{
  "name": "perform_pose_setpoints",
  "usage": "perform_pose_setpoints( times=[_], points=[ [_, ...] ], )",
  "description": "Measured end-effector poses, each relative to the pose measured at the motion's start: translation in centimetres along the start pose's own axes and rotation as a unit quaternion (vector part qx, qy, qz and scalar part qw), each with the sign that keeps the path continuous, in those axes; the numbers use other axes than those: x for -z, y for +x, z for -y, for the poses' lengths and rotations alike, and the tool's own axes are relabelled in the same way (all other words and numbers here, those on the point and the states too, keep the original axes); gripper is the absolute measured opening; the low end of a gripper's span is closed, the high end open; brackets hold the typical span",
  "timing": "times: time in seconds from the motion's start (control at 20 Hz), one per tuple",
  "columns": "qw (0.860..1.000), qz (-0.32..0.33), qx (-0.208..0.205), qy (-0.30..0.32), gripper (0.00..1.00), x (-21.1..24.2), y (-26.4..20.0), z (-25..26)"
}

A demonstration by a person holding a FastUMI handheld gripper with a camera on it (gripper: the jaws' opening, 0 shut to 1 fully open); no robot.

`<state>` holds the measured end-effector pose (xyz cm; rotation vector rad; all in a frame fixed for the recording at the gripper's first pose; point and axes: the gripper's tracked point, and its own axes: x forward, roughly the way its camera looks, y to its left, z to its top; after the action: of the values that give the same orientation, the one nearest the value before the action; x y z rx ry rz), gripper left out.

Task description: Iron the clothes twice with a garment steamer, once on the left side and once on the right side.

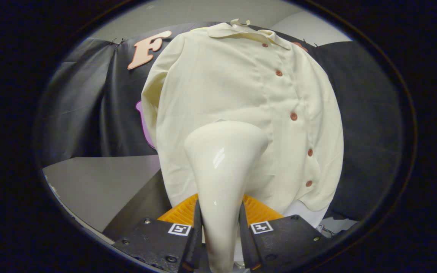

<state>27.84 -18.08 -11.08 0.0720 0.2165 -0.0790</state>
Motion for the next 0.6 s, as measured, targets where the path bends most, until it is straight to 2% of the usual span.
perform_pose_setpoints(
  times=[0.4, 0.6],
  points=[
    [0.999, -0.029, -0.007, -0.021, 0.43, 7.5, -0.5, 0.4],
    [0.999, -0.048, -0.01, -0.004, 0.43, 11.6, -0.8, 1.4]
  ],
)
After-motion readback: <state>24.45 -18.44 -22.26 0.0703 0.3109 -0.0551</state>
